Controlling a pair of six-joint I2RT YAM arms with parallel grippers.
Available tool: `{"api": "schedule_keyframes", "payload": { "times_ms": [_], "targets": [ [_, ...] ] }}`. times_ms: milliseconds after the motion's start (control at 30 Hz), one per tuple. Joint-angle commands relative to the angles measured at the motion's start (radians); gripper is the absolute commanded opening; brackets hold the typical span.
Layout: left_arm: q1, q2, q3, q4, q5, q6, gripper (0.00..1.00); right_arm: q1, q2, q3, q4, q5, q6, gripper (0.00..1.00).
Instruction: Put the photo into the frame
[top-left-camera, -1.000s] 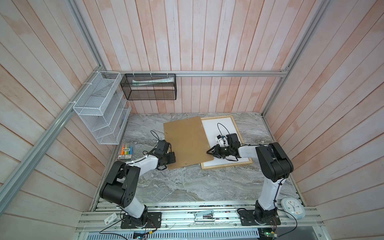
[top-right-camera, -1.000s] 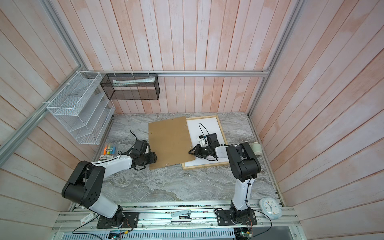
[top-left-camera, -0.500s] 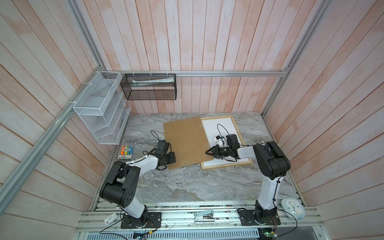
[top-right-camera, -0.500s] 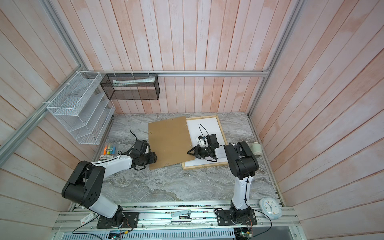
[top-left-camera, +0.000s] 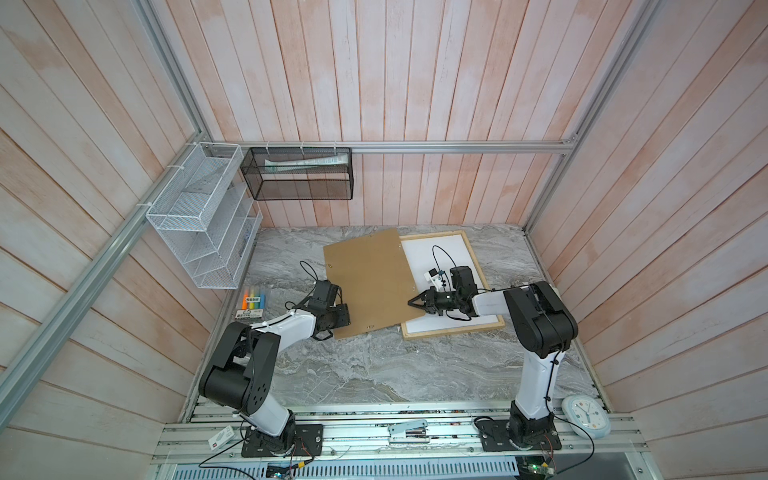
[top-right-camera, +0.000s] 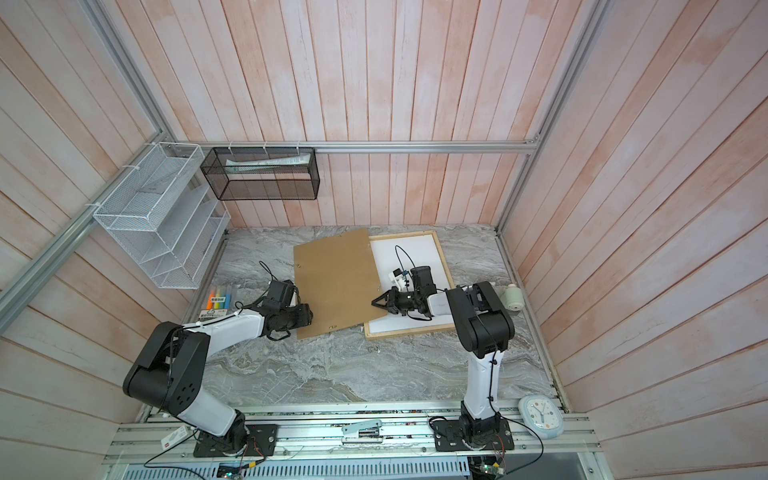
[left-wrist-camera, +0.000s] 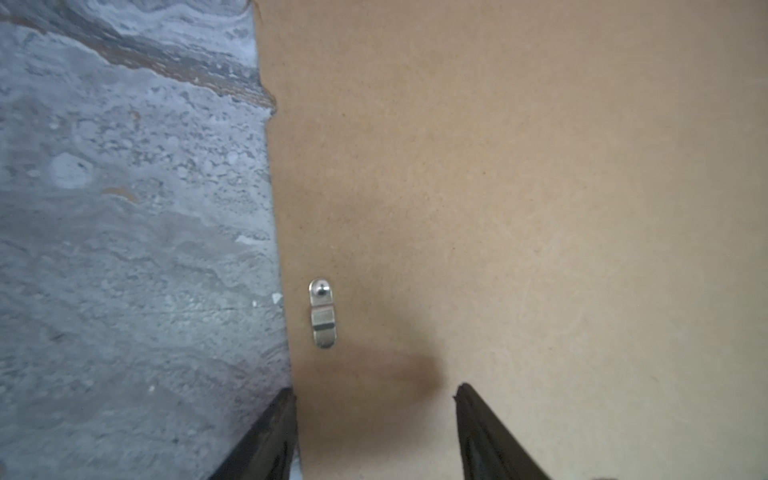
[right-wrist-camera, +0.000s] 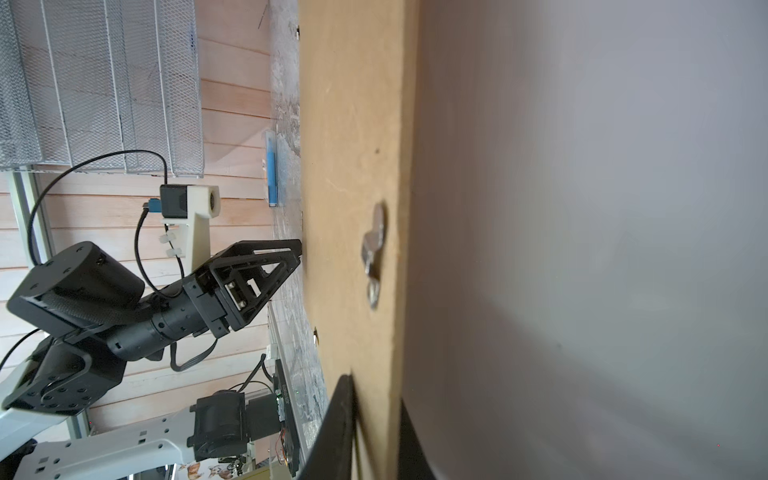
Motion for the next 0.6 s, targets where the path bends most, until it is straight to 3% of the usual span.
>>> {"api": "schedule_keyframes", "payload": {
  "times_ms": [0, 333, 567],
  "targets": [
    [-0.015, 0.011, -0.021, -0.048, 0.076, -0.001, 0.62, 0.036, -0.02, 0.01, -0.015, -0.017, -0.031, 0.05],
    [-0.015, -0.103, -0.015, -0.083, 0.022, -0.017, 0.62, 0.005, -0.138, 0.034, -0.043, -0.054, -0.019, 0.01],
    [-0.015, -0.229, -0.009, -0.108, -0.007, -0.035, 0.62, -0.055, -0.246, 0.062, -0.155, -0.039, -0.085, 0.0]
  ]
}}
